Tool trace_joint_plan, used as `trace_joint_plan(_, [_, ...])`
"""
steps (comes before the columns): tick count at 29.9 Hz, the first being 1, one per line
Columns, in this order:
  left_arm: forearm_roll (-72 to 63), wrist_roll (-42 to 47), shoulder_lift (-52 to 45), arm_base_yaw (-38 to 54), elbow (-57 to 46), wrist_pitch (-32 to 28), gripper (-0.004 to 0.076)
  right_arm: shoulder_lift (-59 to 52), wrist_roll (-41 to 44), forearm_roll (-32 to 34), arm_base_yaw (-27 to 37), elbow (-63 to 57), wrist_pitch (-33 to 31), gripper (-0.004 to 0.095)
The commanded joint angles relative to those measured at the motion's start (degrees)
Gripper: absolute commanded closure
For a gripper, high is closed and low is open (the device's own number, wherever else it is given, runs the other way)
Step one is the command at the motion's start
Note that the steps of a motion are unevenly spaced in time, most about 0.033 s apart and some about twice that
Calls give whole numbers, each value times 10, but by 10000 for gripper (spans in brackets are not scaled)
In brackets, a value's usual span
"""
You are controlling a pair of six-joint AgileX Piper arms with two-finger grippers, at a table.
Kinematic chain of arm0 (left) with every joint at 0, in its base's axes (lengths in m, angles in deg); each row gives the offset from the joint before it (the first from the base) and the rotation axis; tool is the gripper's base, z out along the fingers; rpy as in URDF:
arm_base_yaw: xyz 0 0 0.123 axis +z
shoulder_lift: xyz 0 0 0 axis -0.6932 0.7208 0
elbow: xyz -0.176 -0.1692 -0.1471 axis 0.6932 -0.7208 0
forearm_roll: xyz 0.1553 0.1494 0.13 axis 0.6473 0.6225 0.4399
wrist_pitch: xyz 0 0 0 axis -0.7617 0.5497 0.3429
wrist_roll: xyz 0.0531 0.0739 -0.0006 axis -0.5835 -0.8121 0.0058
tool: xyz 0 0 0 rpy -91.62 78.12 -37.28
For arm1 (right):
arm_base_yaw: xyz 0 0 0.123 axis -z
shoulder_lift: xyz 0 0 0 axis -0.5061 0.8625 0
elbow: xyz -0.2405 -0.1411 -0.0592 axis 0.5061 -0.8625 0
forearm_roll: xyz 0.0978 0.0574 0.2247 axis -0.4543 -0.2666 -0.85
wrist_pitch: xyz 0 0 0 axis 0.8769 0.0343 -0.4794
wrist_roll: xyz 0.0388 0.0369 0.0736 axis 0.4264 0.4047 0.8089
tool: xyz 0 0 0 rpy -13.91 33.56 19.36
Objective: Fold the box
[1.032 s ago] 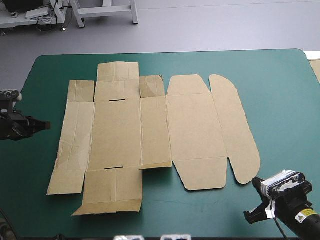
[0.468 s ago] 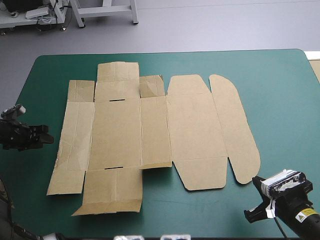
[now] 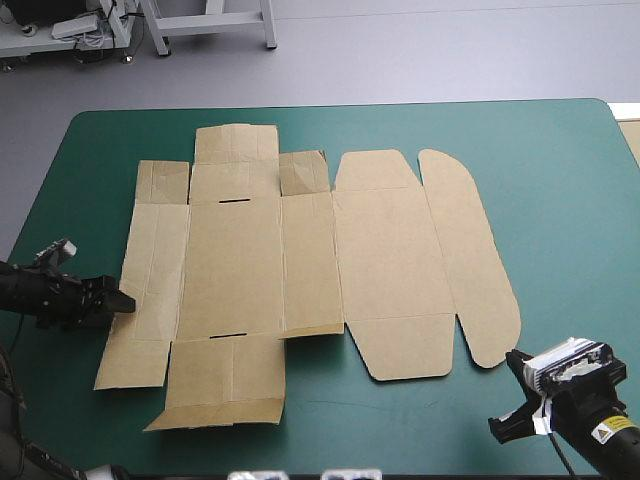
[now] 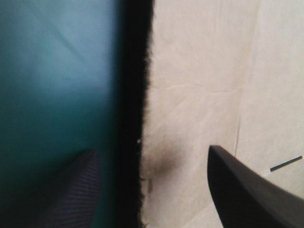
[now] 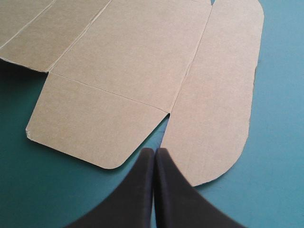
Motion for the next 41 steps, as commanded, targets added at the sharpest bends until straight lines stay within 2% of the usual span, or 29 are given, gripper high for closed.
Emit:
trace_joint_plan(1, [-56, -37, -20, 0, -36, 54, 248, 7, -7, -14, 0, 15, 38, 926])
trace_joint_plan(11, [-122, -103, -19, -10, -51, 54, 248, 7, -7, -14, 0, 15, 39, 927])
trace_joint_plan(14, [-117, -103, -19, -32, -51, 54, 291, 7, -7, -14, 0, 15, 39, 927])
trace_joint_plan(17, [-113, -97, -19, -49, -51, 35, 403, 7, -7, -14, 0, 15, 39, 926])
trace_joint_plan(22, [-114, -84, -19, -58, -44, 6, 702, 7, -7, -14, 0, 15, 38, 926])
trace_joint_plan(23, [-114, -86, -19, -58, -40, 4, 730, 7, -7, -14, 0, 15, 37, 927])
trace_joint_plan(31, [-141, -93, -19, -58, 3, -4, 733, 7, -7, -14, 0, 15, 30, 926])
trace_joint_plan(36, [-189, -88, -19, -63, 35, 53, 733, 7, -7, -14, 0, 15, 27, 926])
trace_joint_plan(41, [-151, -76, -32, -111, 93, 54, 732, 7, -2, -14, 0, 15, 30, 927])
